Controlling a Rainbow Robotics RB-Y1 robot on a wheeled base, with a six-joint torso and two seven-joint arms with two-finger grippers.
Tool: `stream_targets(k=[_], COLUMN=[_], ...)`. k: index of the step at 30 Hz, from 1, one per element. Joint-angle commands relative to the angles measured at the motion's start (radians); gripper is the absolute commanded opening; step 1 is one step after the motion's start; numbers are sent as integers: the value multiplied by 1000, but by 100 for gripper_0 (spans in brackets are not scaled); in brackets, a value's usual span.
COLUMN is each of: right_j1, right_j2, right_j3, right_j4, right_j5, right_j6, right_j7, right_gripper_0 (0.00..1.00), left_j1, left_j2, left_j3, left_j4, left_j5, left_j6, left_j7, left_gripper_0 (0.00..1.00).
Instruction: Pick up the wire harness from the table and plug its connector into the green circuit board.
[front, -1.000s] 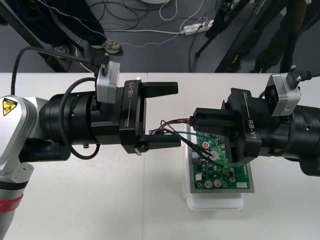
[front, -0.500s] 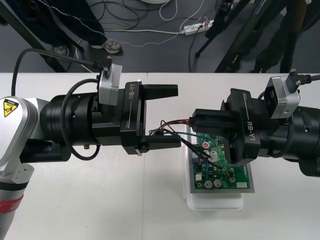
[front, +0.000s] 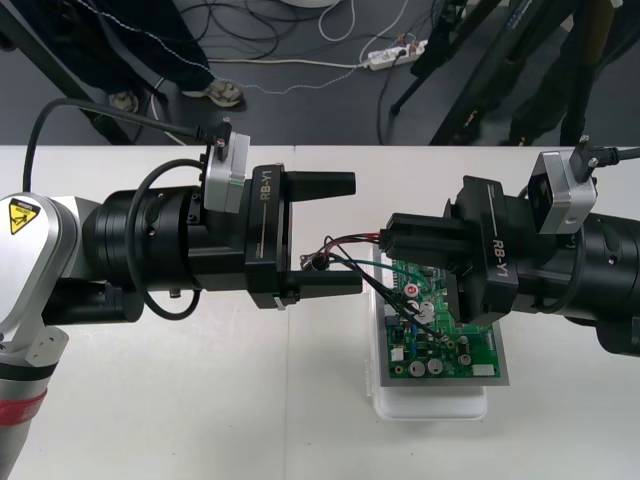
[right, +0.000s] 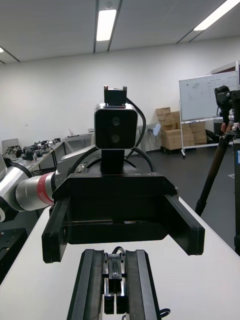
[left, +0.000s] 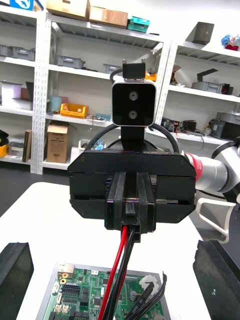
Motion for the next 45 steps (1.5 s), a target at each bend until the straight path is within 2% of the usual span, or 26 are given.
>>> stream_targets(k=[1,29,35,36,38,39,40,41,45], right_j1=[14,12,12,14,12,14,14,14,12], right_j2=[10,10,10,11,10,11,11,10,10], right_j3=[15,15,15,15,15,15,15,15,15], right_j4=[-38,-38,-38,-38,-38,-38,-38,-38,-38], right_j5=[12,3,3,3,3,3,3,3,3], right_j6=[10,10,10,12,12,12,12,12,12], right_j7=[46,46,44,41,41,41,41,41,40], right_gripper_0=[0,0,0,0,0,0,0,0,0], left_j1=[-38,-70,-72,-72,-72,-72,-72,-72,-72], left_j2=[-22,-32,-32,-32,-32,-33,-33,-35,-38], left_j3=[-13,-46,-46,-46,-46,-47,-47,-46,-46], left_j4=[17,32,32,32,32,34,34,32,32], left_j5=[-2,13,13,13,13,13,13,15,16], left_j6=[-33,-15,-15,-15,-15,-15,-15,-15,-15], left_j7=[12,6,3,3,3,0,0,0,-2], left_gripper_0=[94,93,82,78,76,70,70,65,62])
